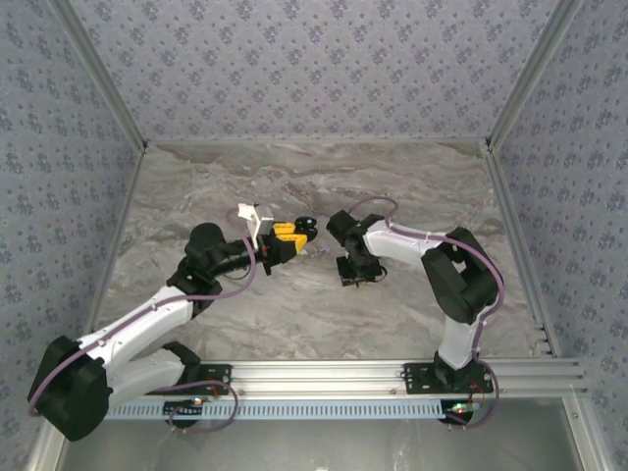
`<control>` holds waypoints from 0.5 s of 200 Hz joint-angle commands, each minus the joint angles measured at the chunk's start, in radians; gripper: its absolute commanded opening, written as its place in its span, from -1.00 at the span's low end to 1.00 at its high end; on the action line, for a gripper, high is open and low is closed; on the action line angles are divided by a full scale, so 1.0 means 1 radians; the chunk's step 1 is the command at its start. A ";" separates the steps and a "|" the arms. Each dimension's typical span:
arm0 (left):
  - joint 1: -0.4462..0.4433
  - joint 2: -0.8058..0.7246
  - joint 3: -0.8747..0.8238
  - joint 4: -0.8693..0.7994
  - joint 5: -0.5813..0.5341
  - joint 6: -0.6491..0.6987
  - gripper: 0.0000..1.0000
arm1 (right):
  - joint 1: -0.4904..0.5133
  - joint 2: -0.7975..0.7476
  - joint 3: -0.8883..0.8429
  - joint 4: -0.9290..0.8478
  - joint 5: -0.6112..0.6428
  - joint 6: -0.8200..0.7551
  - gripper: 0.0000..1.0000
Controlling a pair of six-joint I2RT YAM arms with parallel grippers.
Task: Insert the wireless bluetooth earbuds into the charging case
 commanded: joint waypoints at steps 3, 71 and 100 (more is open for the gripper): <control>-0.009 -0.030 -0.009 0.006 0.002 0.003 -0.57 | 0.005 0.023 0.018 -0.011 0.015 0.037 -0.36; -0.013 -0.027 -0.009 0.003 -0.001 0.008 -0.57 | 0.006 0.028 0.029 0.001 0.019 0.054 -0.41; -0.013 -0.027 -0.009 0.002 -0.001 0.009 -0.57 | 0.006 0.027 0.030 0.010 0.015 0.054 -0.41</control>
